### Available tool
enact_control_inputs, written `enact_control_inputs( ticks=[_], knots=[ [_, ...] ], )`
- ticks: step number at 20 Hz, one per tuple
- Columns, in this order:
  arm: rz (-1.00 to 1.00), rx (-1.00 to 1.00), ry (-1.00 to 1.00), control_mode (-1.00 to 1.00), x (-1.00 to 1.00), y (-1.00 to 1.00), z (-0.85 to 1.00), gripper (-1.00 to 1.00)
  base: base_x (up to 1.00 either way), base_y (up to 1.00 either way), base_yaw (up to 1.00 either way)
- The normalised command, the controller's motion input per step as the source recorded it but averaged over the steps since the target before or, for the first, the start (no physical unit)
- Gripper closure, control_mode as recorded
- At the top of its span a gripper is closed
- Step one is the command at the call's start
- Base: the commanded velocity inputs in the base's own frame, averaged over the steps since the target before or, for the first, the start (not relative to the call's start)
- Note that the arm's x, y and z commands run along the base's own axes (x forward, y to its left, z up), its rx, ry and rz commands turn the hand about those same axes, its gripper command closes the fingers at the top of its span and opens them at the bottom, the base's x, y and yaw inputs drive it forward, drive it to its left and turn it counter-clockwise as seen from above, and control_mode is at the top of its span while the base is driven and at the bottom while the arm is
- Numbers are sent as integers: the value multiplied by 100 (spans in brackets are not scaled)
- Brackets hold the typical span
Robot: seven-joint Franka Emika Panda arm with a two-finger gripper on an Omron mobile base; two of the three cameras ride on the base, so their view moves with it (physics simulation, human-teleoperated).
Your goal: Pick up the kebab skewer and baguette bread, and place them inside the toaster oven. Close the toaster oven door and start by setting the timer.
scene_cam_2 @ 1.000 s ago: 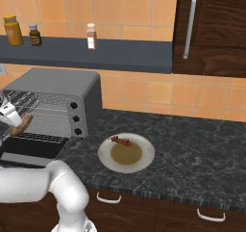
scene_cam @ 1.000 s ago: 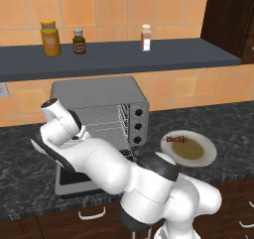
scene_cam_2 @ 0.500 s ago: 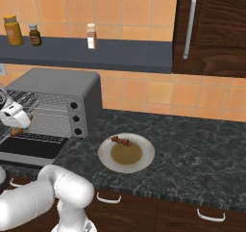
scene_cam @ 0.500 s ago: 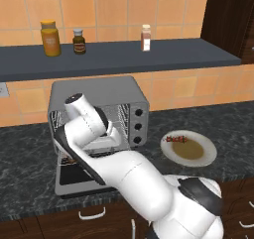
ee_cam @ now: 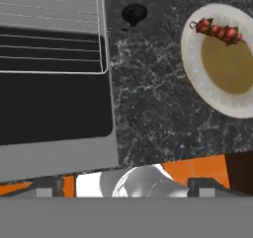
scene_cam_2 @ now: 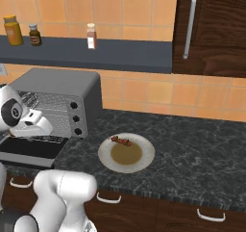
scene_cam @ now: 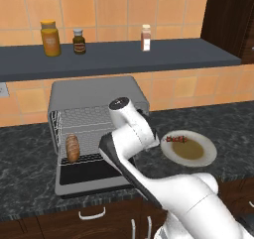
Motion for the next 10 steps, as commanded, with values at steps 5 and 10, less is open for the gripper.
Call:
enact_control_inputs(
  ticks=[5, 10],
  knots=[
    [13, 0, 0, -100, 0, -100, 0, -100, 0, 0, 0],
    [16, 0, 0, -100, 0, -100, 7, -100, 0, 0, 0]
  ],
)
